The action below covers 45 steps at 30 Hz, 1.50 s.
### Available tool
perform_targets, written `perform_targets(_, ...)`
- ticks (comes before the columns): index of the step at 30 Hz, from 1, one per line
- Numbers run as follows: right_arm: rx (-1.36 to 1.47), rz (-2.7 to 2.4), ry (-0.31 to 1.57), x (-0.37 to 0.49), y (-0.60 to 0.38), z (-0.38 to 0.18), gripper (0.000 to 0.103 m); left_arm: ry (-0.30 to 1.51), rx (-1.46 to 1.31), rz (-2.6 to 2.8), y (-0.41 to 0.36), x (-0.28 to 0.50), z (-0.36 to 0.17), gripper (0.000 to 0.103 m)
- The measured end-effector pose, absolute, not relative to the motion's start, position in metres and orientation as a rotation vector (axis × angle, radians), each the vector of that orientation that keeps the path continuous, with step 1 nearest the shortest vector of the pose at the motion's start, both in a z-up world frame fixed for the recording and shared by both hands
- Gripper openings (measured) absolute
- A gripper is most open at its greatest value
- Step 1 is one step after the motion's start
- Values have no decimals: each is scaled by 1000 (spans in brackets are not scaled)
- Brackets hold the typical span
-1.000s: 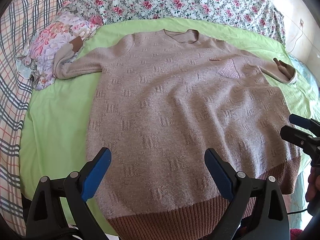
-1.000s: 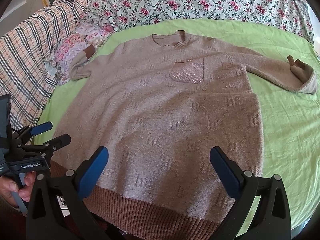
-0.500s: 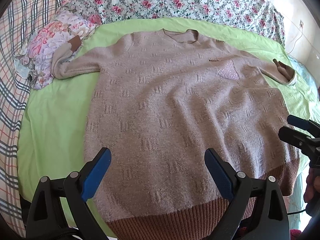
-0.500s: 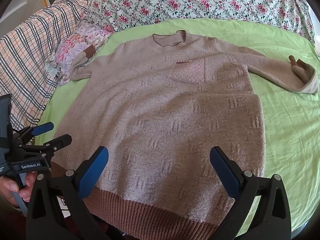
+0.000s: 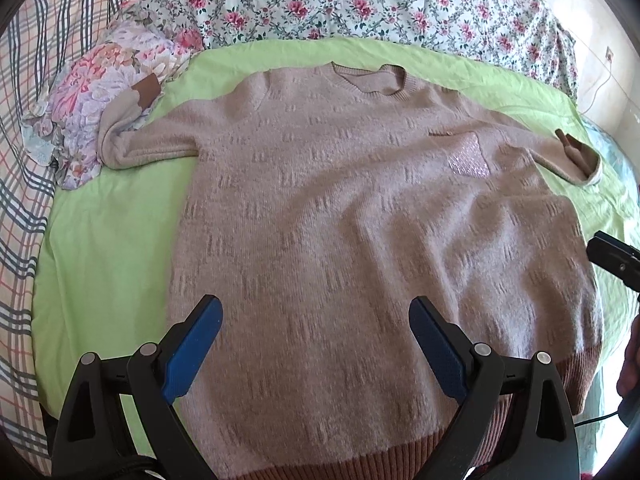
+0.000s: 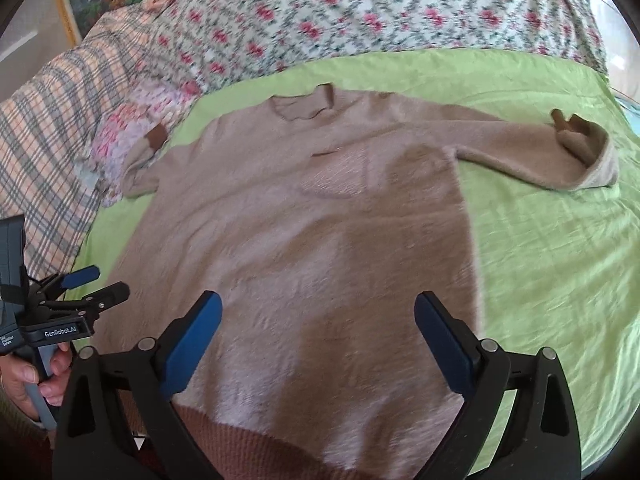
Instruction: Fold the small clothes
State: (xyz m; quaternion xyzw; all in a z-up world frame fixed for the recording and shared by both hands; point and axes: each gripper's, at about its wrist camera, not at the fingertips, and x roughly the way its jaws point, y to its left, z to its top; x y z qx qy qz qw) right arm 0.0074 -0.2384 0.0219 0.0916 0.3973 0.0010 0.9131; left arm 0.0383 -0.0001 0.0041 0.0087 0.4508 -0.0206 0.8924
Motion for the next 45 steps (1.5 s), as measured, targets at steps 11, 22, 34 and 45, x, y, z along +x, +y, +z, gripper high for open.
perform_targets(11, 287, -230, 722, 27, -382, 62, 80, 954, 19, -13, 2, 73, 4, 95)
perform_targets(22, 409, -451, 799, 98, -566, 61, 63, 1022, 11, -22, -14, 107, -13, 95)
perform_targets(34, 504, -299, 870, 140, -567, 35, 8, 1024, 9, -53, -25, 126, -20, 95)
perform_targets(45, 579, 58, 636, 212, -351, 80, 7, 1010, -65, -34, -1, 120, -20, 95)
